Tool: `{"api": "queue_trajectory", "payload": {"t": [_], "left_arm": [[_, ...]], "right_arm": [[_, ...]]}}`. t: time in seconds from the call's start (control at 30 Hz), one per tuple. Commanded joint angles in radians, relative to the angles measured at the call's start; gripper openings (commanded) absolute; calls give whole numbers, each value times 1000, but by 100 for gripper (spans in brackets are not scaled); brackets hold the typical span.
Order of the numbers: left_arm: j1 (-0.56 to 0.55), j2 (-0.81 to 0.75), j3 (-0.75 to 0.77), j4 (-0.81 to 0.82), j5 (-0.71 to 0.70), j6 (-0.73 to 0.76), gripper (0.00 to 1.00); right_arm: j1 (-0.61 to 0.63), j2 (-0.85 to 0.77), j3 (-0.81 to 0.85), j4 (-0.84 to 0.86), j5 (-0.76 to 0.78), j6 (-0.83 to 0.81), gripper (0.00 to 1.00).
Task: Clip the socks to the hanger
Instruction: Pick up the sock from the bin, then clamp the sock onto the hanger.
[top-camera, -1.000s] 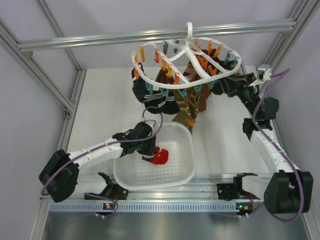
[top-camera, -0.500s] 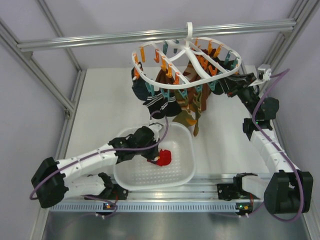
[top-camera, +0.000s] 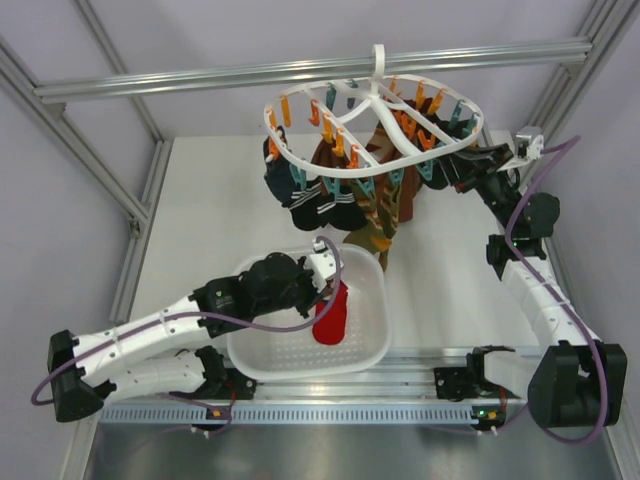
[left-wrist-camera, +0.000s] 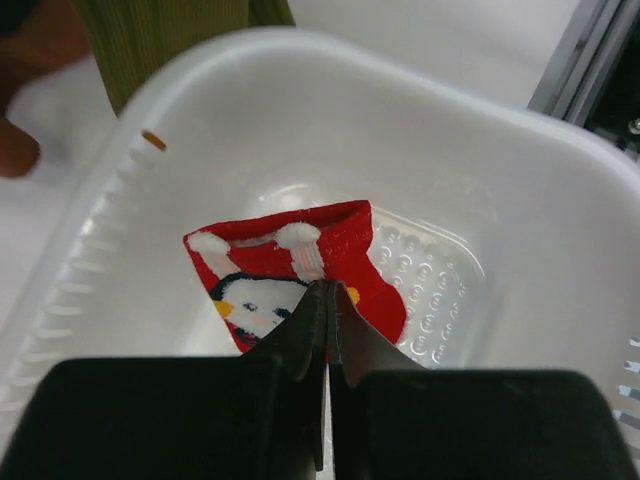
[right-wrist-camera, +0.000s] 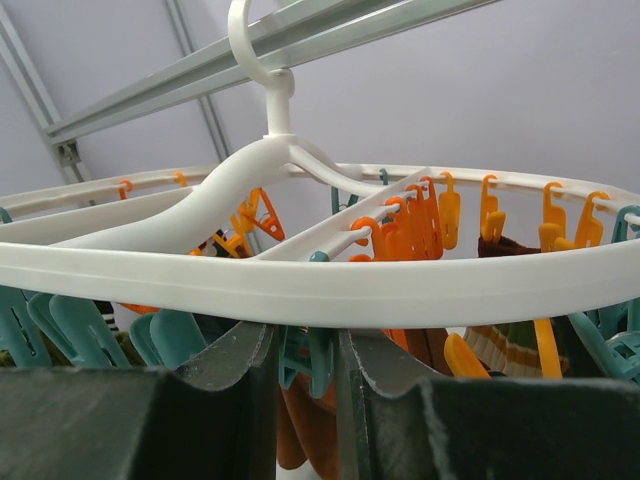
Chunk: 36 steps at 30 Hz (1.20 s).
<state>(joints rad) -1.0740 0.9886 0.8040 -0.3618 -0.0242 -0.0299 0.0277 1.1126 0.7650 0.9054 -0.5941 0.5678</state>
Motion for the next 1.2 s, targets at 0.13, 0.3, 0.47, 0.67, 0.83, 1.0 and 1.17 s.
{"api": "queue_trajectory", "payload": {"t": [0.13, 0.3, 0.47, 0.67, 0.83, 1.0, 1.17], "left_arm": [[-35, -126, 95, 89, 6, 283, 0], [-37, -148, 136, 148, 20, 389, 0], [-41, -84, 174, 331, 84, 492, 0], [-47, 77, 259, 587, 161, 530, 0], [-70, 232, 337, 835, 214, 483, 0], [-70, 373, 344, 993, 241, 470, 0], [-69, 511, 362, 1144, 147, 484, 0]], "right_arm": [[-6, -4, 76, 3, -24, -11, 0], [-6, -7, 82, -10, -24, -14, 0], [-6, -4, 85, -17, -21, -13, 0], [-6, 0, 92, -20, -16, -19, 0], [-6, 6, 105, -31, -7, -6, 0], [-6, -5, 112, -49, -4, 6, 0], [-6, -8, 125, -71, 10, 29, 0]]}}
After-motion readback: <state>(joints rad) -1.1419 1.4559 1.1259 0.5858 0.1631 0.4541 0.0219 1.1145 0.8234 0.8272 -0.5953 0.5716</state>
